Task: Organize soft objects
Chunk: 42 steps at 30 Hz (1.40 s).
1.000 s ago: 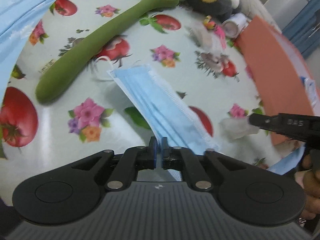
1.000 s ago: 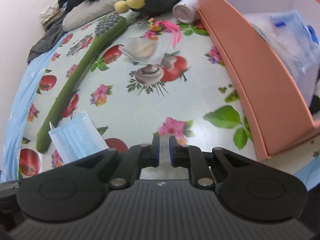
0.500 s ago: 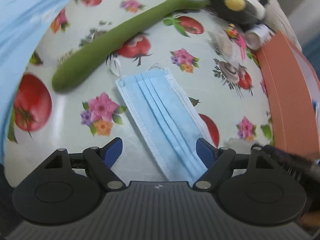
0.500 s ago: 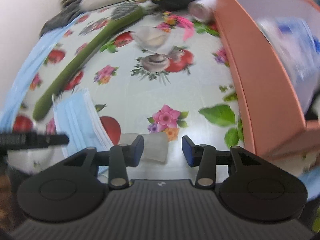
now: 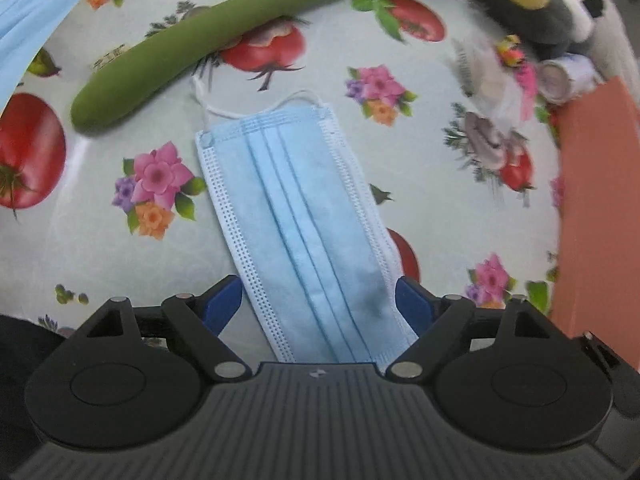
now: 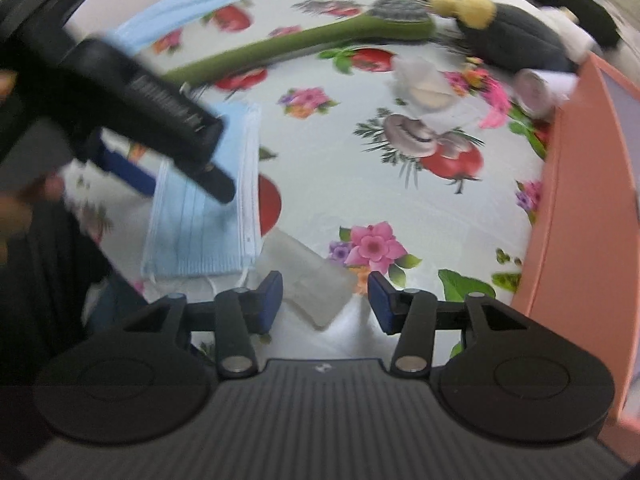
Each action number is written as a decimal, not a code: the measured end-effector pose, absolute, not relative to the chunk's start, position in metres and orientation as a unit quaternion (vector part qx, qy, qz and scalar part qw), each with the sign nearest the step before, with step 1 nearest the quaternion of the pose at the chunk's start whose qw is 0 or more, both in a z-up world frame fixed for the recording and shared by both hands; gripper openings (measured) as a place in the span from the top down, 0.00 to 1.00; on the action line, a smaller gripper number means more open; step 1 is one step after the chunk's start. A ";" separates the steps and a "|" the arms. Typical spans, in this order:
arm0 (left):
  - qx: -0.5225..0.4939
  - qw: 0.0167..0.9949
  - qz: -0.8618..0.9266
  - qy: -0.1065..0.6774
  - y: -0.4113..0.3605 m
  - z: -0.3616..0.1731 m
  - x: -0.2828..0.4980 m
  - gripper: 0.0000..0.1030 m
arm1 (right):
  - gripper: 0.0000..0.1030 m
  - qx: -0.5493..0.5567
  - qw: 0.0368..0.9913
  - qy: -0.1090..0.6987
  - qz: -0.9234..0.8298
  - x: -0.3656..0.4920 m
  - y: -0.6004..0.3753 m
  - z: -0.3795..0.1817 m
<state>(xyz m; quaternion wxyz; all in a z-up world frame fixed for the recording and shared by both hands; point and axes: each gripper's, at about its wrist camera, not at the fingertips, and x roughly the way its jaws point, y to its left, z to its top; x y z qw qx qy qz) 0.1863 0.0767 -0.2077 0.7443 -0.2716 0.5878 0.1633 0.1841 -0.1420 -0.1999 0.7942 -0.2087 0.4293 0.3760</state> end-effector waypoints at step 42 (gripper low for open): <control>-0.344 0.756 0.163 0.533 0.097 -0.209 0.178 0.22 | 0.78 -0.184 0.801 0.432 0.372 0.158 -0.075 -0.204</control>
